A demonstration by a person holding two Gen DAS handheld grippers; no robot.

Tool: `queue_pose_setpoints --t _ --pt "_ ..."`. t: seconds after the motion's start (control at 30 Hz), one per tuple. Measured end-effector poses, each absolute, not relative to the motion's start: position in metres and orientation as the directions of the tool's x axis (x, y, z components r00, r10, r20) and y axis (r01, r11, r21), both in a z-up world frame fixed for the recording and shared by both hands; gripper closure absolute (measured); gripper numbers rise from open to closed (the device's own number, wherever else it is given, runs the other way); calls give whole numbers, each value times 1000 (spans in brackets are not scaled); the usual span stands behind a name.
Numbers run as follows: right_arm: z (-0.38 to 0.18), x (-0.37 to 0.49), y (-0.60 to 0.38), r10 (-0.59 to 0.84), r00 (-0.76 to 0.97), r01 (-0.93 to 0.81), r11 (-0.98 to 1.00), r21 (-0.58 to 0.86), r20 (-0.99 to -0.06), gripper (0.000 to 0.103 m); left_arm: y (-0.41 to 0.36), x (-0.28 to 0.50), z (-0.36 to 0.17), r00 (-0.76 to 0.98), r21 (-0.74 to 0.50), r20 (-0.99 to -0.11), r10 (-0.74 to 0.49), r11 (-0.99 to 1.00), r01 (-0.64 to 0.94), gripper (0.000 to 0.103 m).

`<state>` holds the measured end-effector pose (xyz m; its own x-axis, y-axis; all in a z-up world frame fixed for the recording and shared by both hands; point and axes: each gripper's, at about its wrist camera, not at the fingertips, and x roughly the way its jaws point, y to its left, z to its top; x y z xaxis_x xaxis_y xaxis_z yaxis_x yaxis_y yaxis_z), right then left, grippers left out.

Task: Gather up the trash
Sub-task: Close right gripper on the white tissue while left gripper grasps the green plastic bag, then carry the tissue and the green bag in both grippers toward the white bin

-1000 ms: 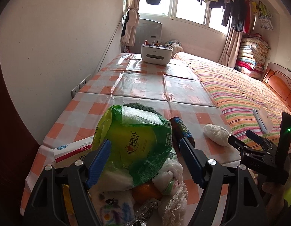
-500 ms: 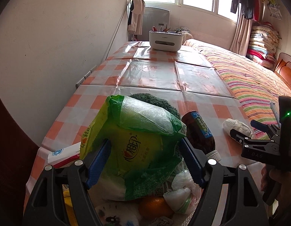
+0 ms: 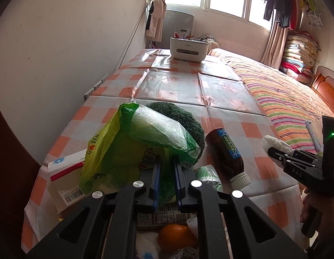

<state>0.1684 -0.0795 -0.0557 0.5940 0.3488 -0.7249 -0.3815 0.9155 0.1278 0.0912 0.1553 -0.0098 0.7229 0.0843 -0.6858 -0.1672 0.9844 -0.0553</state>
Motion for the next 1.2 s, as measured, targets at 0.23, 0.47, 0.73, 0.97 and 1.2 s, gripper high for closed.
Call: queue_pose_setpoints --t 0.23,0.47,0.73,0.97,1.2 --pt "-35 145 -96 400 635 -366 909 198 -661 79 152 76 0 773 -100 -633 46 985 -141 100" --pt "-18 119 -105 433 665 -381 898 222 -609 79 150 65 11 804 -140 -594 17 982 -123 100" --pt "-14 96 -113 436 679 -396 895 205 -591 79 135 54 23 828 -124 -560 8 988 -94 100" --pt "-18 82 -131 405 690 -370 910 188 -600 78 114 46 32 842 -140 -537 -52 990 -28 100" --pt "-19 70 -153 369 712 -331 927 178 -598 78 93 41 33 839 -182 -531 -120 983 26 100"
